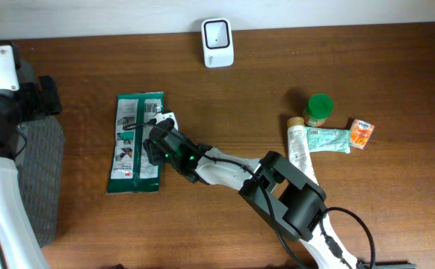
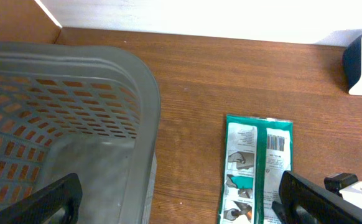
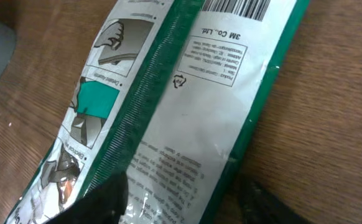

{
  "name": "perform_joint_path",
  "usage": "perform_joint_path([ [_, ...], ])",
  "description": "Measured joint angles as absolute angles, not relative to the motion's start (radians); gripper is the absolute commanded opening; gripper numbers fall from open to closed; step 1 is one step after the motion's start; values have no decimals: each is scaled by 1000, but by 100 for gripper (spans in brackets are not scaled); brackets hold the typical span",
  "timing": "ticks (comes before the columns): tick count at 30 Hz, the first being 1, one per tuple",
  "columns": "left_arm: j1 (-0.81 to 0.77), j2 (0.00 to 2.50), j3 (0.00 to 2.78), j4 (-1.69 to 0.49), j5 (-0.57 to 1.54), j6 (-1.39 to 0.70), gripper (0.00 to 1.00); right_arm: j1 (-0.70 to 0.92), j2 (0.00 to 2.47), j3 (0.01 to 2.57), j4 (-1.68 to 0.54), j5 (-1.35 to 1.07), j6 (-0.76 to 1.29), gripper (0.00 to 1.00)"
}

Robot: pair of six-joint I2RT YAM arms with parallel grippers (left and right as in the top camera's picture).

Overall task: Scan the item barcode
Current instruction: 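Reach the right gripper to the green 3M packet and grasp its edge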

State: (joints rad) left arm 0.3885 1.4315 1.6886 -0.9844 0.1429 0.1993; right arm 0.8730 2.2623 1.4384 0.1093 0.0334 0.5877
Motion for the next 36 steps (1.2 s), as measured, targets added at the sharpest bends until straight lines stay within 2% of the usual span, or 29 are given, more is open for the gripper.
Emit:
perform_joint_path([
  [4, 389, 1431, 1689, -984, 143, 199, 99, 873, 2266, 1438, 104, 41, 589, 32],
  [10, 389, 1431, 1689, -984, 143, 199, 99, 873, 2268, 1440, 78, 35, 604, 6],
  [14, 389, 1431, 1689, -984, 143, 199, 99, 873, 2268, 1516, -105, 25, 596, 4],
  [21, 389, 1431, 1689, -984, 143, 199, 99, 867, 2285, 1814, -657, 3, 533, 4],
  [27, 389, 1431, 1689, -984, 143, 199, 99, 779, 2285, 1888, -836, -108, 461, 4],
  [28, 389, 1431, 1689, -984, 143, 199, 99, 755, 2285, 1888, -846, -138, 446, 7],
  [29, 389, 1431, 1689, -984, 143, 199, 99, 729, 2285, 1888, -848, -176, 428, 17],
  [30, 389, 1431, 1689, -984, 143, 199, 99, 702, 2285, 1888, -849, -214, 409, 38],
  [32, 389, 1431, 1689, -984, 143, 199, 99, 657, 2285, 1888, -849, -297, 380, 57],
  [34, 389, 1431, 1689, -984, 143, 199, 99, 618, 2285, 1888, -818, -378, 356, 67],
  [36, 389, 1431, 1689, -984, 143, 199, 99, 613, 2286, 1888, -744, -411, 352, 70],
])
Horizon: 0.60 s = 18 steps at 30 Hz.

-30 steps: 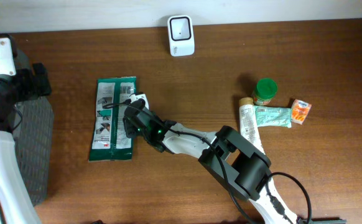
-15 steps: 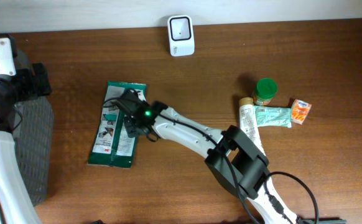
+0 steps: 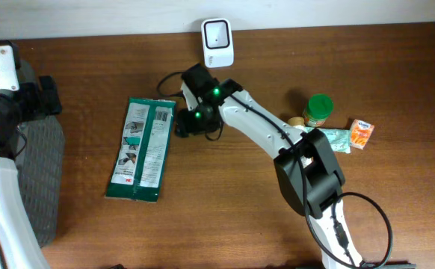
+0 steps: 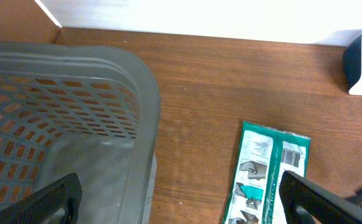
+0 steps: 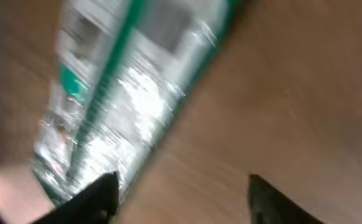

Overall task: Scan the item barcode
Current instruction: 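Reach the right gripper to the green 3M packet and grasp its edge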

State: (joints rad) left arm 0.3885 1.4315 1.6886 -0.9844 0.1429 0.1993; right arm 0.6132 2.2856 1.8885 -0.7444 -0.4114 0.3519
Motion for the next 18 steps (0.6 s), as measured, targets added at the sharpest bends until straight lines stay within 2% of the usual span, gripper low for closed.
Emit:
perform_joint_path([
  [6, 389, 1431, 1689, -984, 143, 199, 99, 700, 2312, 1889, -583, -336, 388, 70],
  [12, 389, 1431, 1689, -984, 143, 199, 99, 818, 2404, 1888, -393, -277, 203, 69],
  [18, 389, 1431, 1689, -984, 143, 199, 99, 868, 2407, 1889, -236, -270, 133, 69],
])
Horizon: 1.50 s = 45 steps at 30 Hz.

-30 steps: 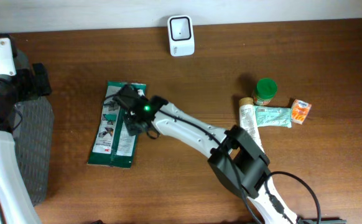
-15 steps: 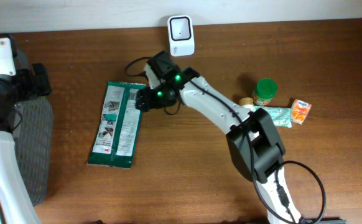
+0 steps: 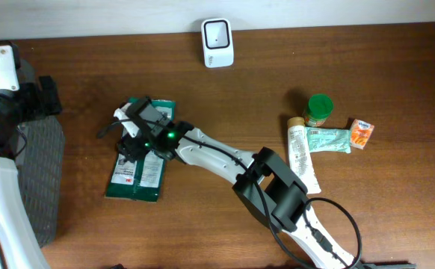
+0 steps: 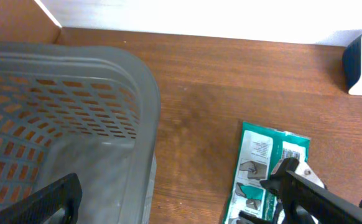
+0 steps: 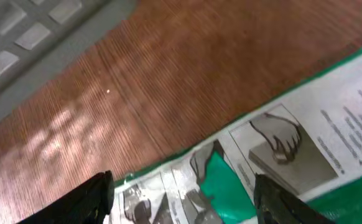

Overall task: Scan the item barcode
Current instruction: 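Reach the right gripper to the green 3M packet and grasp its edge, then lift the packet edge and drag it toward the scanner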

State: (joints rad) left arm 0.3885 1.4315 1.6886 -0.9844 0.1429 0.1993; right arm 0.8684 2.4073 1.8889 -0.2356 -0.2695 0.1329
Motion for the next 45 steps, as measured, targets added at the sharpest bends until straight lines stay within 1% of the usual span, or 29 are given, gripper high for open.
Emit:
perform_joint_path([
  [3, 389, 1431, 1689, -984, 143, 199, 99, 867, 2412, 1889, -245, -269, 125, 69],
  [12, 389, 1431, 1689, -984, 143, 199, 99, 841, 2423, 1921, -525, -276, 141, 69],
  [16, 389, 1431, 1689, -984, 143, 199, 99, 760, 2398, 1922, -642, -308, 184, 69],
  [19, 389, 1431, 1689, -984, 143, 199, 99, 672, 2380, 1922, -740, -315, 177, 70],
  [22, 389, 1431, 1689, -984, 143, 199, 99, 620, 2368, 1922, -823, -339, 153, 73],
  [24, 389, 1431, 1689, -984, 143, 199, 99, 593, 2365, 1933, -884, -354, 147, 86],
  [25, 389, 1431, 1689, -984, 143, 199, 99, 585, 2362, 1949, -928, -358, 143, 88],
  [28, 389, 1431, 1689, -984, 143, 199, 99, 560, 2353, 2051, -1108, -373, 138, 90],
  [31, 389, 1432, 1689, -984, 143, 199, 99, 522, 2302, 2144, -1222, -384, 154, 90],
  [33, 389, 1431, 1689, -984, 143, 199, 99, 482, 2260, 2164, -1273, -387, 170, 88],
  [36, 389, 1431, 1689, -984, 143, 199, 99, 434, 2236, 2131, -1274, -395, 192, 86],
  [39, 389, 1431, 1689, -984, 143, 199, 99, 395, 2238, 2020, -1224, -414, 219, 83],
  [45, 389, 1431, 1689, -984, 143, 199, 99, 401, 2245, 1824, -1037, -463, 294, 82],
])
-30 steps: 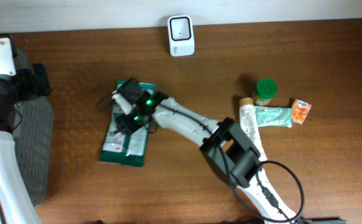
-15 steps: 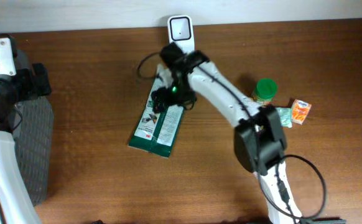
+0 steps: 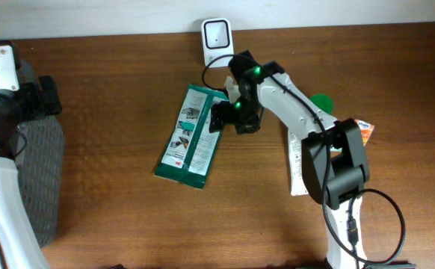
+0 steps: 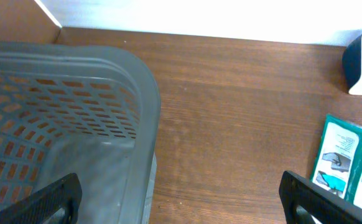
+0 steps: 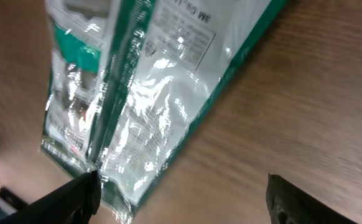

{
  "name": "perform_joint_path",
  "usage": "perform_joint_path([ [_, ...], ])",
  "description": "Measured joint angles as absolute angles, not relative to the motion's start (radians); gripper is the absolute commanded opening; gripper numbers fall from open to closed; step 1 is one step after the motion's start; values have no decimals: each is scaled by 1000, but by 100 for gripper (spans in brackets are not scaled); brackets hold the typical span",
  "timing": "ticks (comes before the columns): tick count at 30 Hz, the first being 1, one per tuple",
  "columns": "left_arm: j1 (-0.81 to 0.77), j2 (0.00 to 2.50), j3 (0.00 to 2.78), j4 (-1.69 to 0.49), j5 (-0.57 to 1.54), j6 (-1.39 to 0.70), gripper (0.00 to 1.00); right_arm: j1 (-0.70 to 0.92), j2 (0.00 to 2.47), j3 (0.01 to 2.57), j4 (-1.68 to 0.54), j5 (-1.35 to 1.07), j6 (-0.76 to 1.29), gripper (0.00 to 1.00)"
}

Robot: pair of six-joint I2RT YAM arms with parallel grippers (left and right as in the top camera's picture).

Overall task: Scan the item barcode
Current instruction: 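Lift the packet edge and drag it toward the scanner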

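Note:
A green and silver packet [image 3: 190, 135] lies flat and tilted on the wooden table, barcode side up, its top end toward the white scanner [image 3: 217, 33] at the back edge. In the right wrist view the packet [image 5: 150, 81] fills the upper left. My right gripper [image 3: 231, 116] is at the packet's upper right edge, open [image 5: 181, 199], with only bare wood and the packet's corner between its fingers. At the far left my left gripper [image 4: 184, 202] stands open over the rim of a grey basket [image 4: 63, 112].
A green-capped jar [image 3: 321, 102], a white tube [image 3: 300, 161], a pale green sachet [image 3: 329, 140] and a small orange pack [image 3: 362, 133] lie grouped at the right. The grey basket [image 3: 42, 179] fills the left edge.
The packet has shifted right and turned, its top end now nearer the scanner. My right gripper, then over the packet's upper left part, is now at its upper right edge. The left arm is unchanged.
The packet lay upright at the left with my right gripper at its right edge. The gripper was then near the scanner beside the packet's top, then over its upper left. Now the packet lies further right and tilted, the gripper open beside it.

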State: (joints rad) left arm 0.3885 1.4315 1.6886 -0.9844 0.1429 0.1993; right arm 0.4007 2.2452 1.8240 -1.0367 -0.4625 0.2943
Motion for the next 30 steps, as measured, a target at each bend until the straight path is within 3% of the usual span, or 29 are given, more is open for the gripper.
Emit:
perform_joint_path([
  [10, 389, 1431, 1689, -984, 143, 199, 99, 443, 2220, 1562, -514, -585, 527, 66],
  [16, 389, 1431, 1689, -984, 143, 199, 99, 494, 2218, 1533, -439, -548, 586, 43],
  [19, 389, 1431, 1689, -984, 143, 199, 99, 495, 2218, 1526, -424, -529, 600, 38],
  [30, 389, 1431, 1689, -984, 143, 199, 99, 495, 2219, 1520, -407, -514, 576, 35],
])
